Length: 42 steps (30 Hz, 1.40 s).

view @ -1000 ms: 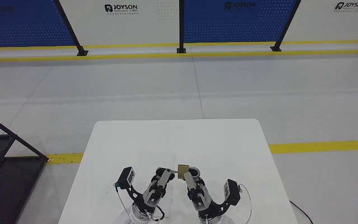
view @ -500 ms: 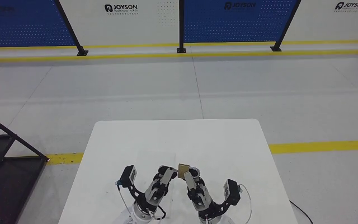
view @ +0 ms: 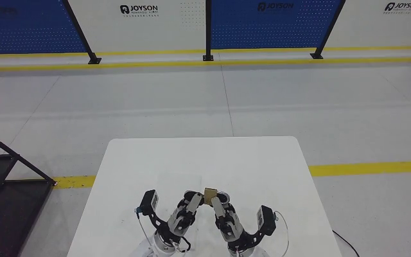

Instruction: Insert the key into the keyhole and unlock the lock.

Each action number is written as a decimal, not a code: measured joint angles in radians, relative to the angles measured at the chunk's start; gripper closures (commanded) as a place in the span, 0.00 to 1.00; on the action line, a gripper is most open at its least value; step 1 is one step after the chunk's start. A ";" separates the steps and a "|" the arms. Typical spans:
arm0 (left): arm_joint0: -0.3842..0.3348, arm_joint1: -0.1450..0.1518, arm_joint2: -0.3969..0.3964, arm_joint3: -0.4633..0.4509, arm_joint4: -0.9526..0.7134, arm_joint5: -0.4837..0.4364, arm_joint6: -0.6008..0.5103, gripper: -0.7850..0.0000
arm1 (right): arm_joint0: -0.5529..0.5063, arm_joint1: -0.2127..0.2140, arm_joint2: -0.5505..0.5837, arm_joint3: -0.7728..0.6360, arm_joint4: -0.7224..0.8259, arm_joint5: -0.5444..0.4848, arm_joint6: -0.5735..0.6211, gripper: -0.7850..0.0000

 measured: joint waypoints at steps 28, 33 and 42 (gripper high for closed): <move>0.086 0.164 -0.173 -0.123 -0.118 -0.062 -0.311 0.53 | 0.000 0.000 0.000 0.000 0.000 0.000 0.000 1.00; 0.068 0.200 -0.153 -0.148 -0.244 -0.062 -0.390 0.62 | 0.000 0.000 0.000 0.000 0.000 0.000 0.000 1.00; 0.022 0.238 -0.121 -0.155 -0.345 -0.062 -0.503 0.64 | 0.000 0.000 0.000 0.000 0.000 0.000 0.000 1.00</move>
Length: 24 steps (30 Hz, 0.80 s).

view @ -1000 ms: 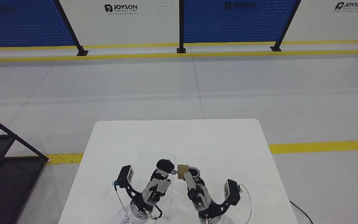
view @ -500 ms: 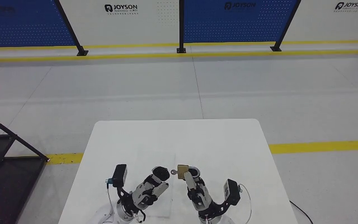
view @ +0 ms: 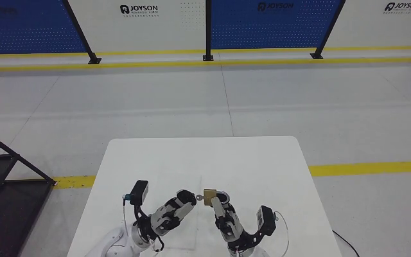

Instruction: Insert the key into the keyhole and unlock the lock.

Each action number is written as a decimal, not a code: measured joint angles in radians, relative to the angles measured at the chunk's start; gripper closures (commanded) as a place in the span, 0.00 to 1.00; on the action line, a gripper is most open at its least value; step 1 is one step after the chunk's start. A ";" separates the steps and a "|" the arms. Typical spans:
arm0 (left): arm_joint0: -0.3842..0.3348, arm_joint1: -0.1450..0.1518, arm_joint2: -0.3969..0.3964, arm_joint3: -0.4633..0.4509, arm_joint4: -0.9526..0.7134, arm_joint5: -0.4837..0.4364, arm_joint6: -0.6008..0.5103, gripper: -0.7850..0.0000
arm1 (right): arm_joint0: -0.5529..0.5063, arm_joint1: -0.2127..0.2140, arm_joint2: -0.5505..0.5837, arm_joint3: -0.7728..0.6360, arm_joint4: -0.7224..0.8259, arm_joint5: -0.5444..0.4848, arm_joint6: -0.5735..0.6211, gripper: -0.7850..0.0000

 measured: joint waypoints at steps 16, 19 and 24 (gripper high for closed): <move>-0.039 0.007 0.024 0.006 0.010 0.000 -0.019 0.82 | 0.000 0.000 0.000 0.000 0.000 0.000 0.000 1.00; -0.042 0.006 0.025 0.006 0.010 0.000 -0.019 0.85 | 0.000 0.000 0.000 0.000 0.000 0.000 0.000 1.00; -0.047 0.003 0.027 0.005 0.014 0.000 -0.029 0.84 | 0.000 0.000 0.000 0.000 0.000 0.000 0.000 1.00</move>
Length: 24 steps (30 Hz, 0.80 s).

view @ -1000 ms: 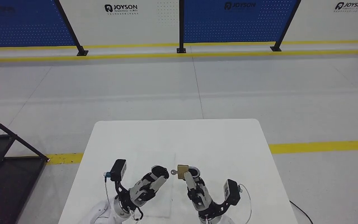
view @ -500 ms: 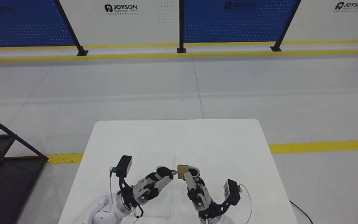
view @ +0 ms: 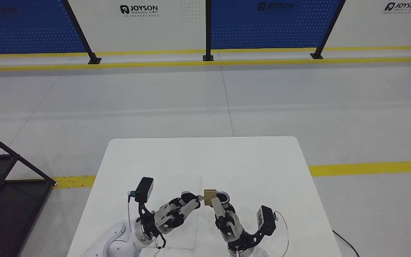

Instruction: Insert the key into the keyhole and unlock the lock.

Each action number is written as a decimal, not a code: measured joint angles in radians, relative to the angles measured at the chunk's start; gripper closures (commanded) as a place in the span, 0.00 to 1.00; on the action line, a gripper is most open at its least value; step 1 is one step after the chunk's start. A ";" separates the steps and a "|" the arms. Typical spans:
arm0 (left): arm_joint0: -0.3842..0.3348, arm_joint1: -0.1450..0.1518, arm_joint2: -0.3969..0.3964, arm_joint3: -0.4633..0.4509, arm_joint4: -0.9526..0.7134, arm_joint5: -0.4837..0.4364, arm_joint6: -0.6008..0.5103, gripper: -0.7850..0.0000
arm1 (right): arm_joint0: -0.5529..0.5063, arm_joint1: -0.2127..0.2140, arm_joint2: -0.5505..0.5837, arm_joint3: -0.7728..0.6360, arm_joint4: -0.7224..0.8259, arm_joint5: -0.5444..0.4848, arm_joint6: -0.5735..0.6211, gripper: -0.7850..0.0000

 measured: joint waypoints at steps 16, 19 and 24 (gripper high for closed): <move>-0.004 -0.015 -0.001 -0.014 0.034 0.049 -0.009 1.00 | 0.000 0.000 0.000 0.000 0.000 0.000 0.000 1.00; -0.002 -0.017 -0.003 -0.014 0.040 0.052 -0.008 1.00 | 0.001 -0.001 0.000 -0.012 0.016 0.016 0.026 1.00; 0.002 -0.020 -0.009 -0.014 0.056 0.057 -0.006 1.00 | -0.003 0.000 0.005 -0.024 0.025 0.023 0.050 1.00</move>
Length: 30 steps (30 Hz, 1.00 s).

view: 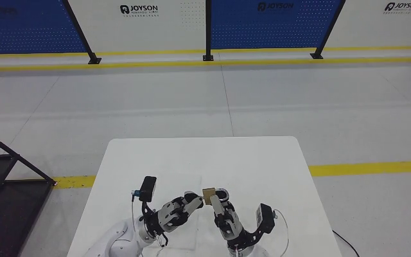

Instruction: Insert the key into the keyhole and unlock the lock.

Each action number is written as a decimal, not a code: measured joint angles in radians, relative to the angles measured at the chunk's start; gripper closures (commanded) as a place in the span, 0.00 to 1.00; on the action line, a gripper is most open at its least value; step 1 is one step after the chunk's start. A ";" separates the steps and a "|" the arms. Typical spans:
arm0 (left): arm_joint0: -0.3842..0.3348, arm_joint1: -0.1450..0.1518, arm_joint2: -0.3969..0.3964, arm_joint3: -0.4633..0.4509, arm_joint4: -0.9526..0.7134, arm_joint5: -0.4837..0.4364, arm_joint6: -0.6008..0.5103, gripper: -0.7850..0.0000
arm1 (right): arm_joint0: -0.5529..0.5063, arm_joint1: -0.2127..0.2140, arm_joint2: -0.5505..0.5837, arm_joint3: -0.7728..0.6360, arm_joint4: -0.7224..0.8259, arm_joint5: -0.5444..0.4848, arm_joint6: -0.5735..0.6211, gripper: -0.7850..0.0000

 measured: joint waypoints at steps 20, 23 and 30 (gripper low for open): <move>0.048 -0.024 -0.043 -0.022 0.324 0.083 0.210 1.00 | -0.015 0.002 0.009 -0.014 -0.002 0.022 0.029 1.00; 0.055 -0.028 -0.046 -0.027 0.388 0.118 0.249 1.00 | -0.016 0.002 0.009 -0.015 -0.003 0.027 0.033 1.00; 0.063 -0.035 -0.044 -0.028 0.513 0.179 0.346 1.00 | -0.017 0.002 0.010 -0.016 -0.005 0.033 0.036 1.00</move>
